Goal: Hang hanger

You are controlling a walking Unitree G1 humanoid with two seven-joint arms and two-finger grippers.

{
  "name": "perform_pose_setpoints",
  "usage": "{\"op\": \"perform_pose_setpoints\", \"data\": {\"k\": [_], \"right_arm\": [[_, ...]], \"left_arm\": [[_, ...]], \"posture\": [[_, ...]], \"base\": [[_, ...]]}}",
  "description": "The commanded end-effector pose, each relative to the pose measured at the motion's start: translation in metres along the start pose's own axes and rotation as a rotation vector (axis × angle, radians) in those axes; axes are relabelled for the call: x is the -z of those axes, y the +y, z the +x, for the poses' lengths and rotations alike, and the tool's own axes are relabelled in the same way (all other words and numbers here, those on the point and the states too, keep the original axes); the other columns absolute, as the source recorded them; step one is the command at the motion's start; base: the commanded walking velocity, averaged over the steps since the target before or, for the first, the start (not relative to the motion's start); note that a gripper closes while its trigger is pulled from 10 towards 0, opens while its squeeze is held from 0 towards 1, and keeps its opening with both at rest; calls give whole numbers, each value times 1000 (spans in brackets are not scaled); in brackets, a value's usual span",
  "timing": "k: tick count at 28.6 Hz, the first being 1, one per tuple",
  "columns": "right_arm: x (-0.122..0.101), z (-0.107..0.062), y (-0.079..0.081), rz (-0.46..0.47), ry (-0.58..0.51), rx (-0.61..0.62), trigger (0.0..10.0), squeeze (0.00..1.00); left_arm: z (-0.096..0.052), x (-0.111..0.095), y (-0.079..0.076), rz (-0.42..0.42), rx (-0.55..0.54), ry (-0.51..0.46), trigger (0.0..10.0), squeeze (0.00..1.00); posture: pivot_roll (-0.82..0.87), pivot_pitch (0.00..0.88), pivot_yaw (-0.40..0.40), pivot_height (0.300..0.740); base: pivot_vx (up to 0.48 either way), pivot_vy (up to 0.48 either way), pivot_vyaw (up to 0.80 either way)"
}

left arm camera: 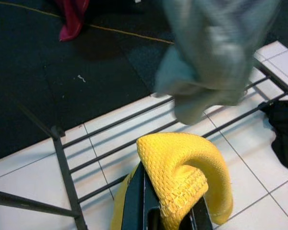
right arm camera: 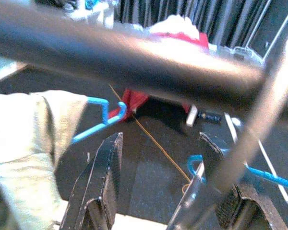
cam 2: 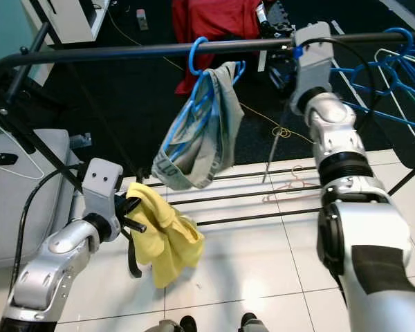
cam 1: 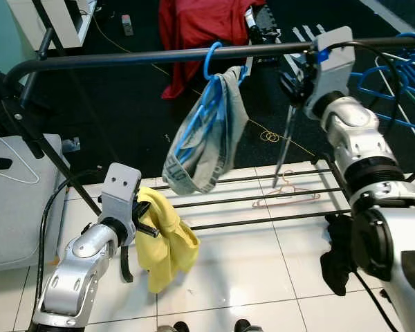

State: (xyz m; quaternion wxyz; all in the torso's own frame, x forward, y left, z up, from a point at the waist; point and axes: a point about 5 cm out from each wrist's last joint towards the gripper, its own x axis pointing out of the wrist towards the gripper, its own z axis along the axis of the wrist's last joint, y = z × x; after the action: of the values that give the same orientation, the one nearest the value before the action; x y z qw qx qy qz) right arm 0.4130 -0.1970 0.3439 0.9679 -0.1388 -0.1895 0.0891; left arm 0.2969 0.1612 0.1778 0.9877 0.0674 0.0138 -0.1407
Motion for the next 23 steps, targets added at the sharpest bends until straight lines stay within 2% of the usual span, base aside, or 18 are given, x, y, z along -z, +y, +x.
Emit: {"op": "perform_pose_setpoints", "data": {"k": [1,9,11,14,16,21,23], "right_arm": [[-2,-2,1,12,-43,5,10000,0],[-5,-10,5,26,-91,24,10000,0],[10,-21,9,57,-31,47,10000,0],[14,-24,10,70,-18,56,10000,0],[25,-32,13,80,10,66,10000,0],[29,-36,15,77,21,72,10000,0],[36,-50,18,29,26,120,10000,0]], "left_arm": [[-3,0,-5,2,1,-14,10000,0],[-3,1,-5,-6,-4,-23,10000,0],[-2,1,-6,-13,-11,-30,10000,0],[-2,1,-6,-13,-11,-31,10000,0],[-1,2,-6,-16,-14,-32,10000,0],[-1,2,-5,-16,-16,-32,10000,0],[-1,3,-1,-23,-38,-37,10000,0]], "posture": [[-5,273,25,740],[-29,240,18,740],[-32,222,4,740],[-32,222,4,740],[-34,219,0,740],[-37,215,-2,740],[-50,216,-10,740]], "base": [[0,0,0],[0,0,0],[0,0,0],[0,0,0],[0,0,0],[0,0,0],[0,0,0]]}}
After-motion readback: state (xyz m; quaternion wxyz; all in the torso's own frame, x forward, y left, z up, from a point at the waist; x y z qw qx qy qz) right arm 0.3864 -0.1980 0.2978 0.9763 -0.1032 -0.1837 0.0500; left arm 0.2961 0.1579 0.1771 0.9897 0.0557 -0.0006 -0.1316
